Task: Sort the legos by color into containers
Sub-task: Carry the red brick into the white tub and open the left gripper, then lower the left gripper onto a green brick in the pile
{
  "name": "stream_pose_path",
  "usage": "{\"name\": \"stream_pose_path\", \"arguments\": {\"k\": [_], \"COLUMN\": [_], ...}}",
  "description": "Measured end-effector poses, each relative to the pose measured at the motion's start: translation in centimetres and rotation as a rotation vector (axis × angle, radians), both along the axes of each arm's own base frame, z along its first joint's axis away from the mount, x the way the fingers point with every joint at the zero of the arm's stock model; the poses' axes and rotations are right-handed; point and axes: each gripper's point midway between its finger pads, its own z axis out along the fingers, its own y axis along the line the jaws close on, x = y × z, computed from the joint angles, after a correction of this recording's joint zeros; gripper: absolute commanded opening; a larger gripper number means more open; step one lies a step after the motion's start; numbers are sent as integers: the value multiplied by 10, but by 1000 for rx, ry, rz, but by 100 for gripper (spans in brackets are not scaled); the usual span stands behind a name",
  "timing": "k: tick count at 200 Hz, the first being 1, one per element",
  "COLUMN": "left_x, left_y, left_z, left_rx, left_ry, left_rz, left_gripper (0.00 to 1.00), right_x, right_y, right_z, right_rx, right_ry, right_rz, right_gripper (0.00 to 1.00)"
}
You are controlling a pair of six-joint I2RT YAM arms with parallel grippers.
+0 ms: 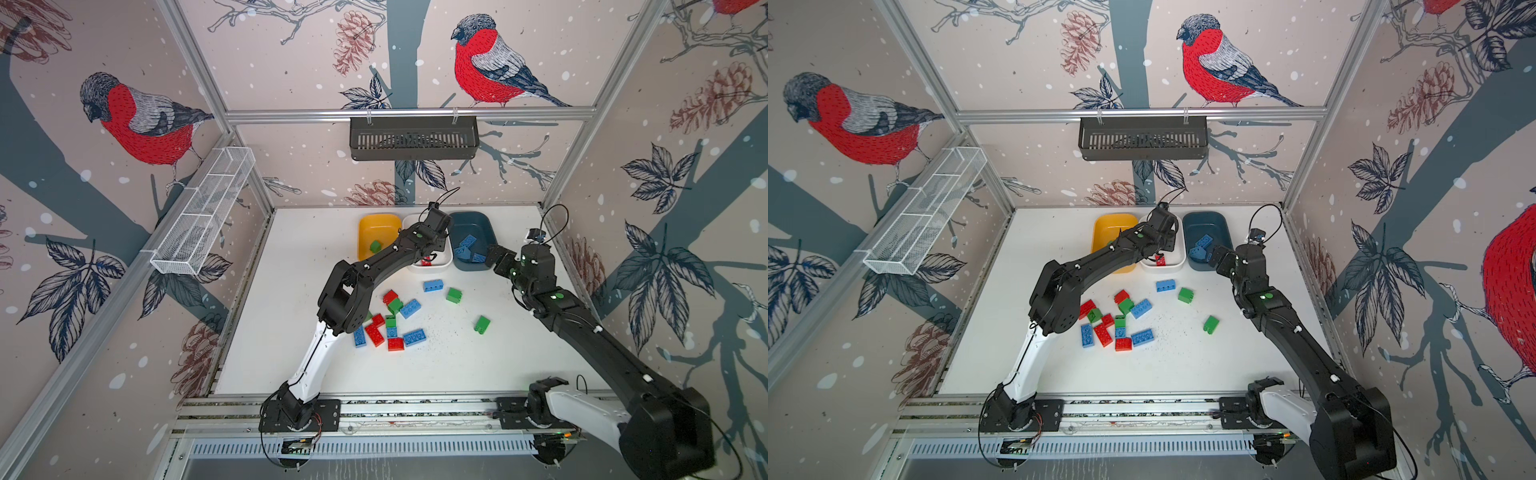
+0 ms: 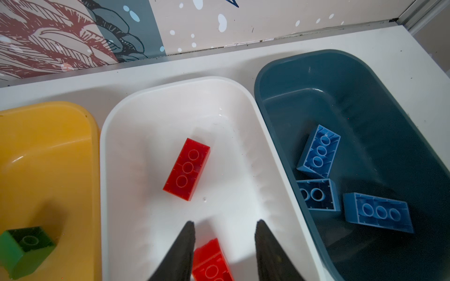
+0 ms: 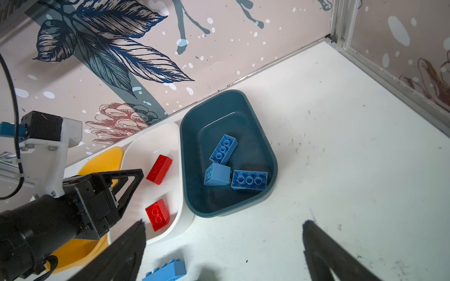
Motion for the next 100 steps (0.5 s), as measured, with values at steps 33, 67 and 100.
{"name": "stream_pose_path", "arguments": {"k": [33, 67, 100], "left_x": [-12, -33, -50], "left_y": [10, 29, 45], "left_z": [10, 10, 14], "left_rx": [8, 29, 26], "left_ry": [1, 17, 19], "left_rz": [-7, -12, -10], "left_gripper": [65, 74, 81], "right_x": [2, 1, 0], "right_y": [8, 27, 50], "right_z": [-11, -22, -31], "right_rx": [7, 15, 28], "right_ry": [34, 63, 89], "right_rz": [34, 89, 145], "right_gripper": [99, 100, 99]}}
